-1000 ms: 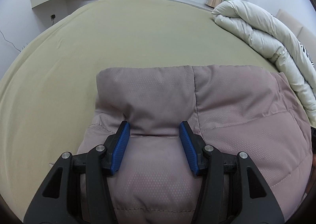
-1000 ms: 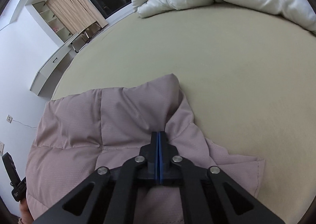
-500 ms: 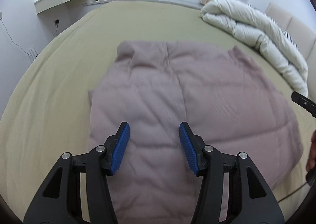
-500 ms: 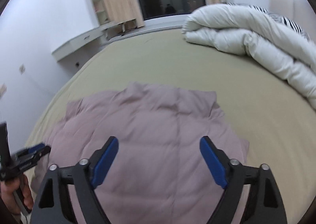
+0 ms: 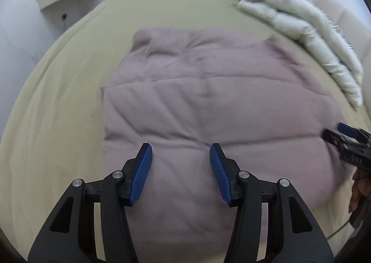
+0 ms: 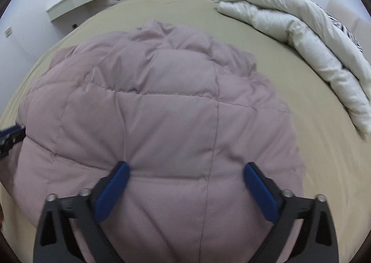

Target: Fold large clothes

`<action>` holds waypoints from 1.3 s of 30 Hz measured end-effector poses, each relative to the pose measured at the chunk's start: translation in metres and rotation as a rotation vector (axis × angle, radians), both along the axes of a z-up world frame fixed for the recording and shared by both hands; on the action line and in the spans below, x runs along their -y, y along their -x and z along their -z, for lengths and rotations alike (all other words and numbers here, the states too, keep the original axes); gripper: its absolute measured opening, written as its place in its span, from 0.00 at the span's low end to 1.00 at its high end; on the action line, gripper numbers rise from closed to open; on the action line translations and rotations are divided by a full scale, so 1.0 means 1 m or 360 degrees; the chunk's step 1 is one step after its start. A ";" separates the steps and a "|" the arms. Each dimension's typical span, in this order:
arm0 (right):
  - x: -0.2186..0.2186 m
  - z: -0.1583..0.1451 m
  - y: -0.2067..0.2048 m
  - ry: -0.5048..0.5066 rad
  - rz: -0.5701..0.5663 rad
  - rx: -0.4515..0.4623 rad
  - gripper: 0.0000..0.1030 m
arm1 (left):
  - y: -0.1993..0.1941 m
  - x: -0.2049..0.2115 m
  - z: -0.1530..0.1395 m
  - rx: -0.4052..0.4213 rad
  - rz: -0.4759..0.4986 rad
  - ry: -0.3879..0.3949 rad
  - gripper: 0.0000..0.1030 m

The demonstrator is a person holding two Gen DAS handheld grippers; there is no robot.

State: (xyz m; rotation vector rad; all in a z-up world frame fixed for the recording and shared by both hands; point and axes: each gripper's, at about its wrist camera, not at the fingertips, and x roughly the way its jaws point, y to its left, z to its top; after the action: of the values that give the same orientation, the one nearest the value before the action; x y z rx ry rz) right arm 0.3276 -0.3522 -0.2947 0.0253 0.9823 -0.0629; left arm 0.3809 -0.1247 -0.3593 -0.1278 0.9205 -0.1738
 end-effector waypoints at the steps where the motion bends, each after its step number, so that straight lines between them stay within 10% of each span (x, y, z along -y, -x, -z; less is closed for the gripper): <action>1: -0.005 -0.013 0.011 -0.0060 -0.0010 0.0035 0.64 | 0.011 0.007 -0.008 0.0045 0.0027 -0.0020 0.48; 5: -0.031 -0.034 0.044 -0.0167 -0.0087 0.0170 0.64 | 0.028 0.051 -0.003 0.0053 0.0179 -0.0090 0.48; 16: -0.065 0.030 0.030 0.0040 -0.0151 0.0000 0.75 | -0.009 0.066 0.052 -0.0155 0.0187 -0.0083 0.51; 27: -0.043 -0.021 0.055 -0.0029 -0.0073 0.0060 0.69 | 0.008 0.040 0.014 -0.0011 0.0059 -0.0100 0.51; 35: -0.018 0.024 0.054 -0.0092 -0.0013 -0.0046 0.73 | -0.011 0.029 0.036 -0.0141 0.0072 0.0018 0.51; 39: -0.013 -0.012 0.051 -0.0119 0.0034 0.0051 0.65 | -0.007 -0.002 0.005 0.0028 -0.0052 0.0063 0.51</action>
State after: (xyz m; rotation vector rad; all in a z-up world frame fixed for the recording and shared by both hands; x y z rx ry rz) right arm 0.2770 -0.3388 -0.2829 0.1053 0.9518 -0.0455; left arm 0.3875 -0.1227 -0.3643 -0.1773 0.8974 -0.1629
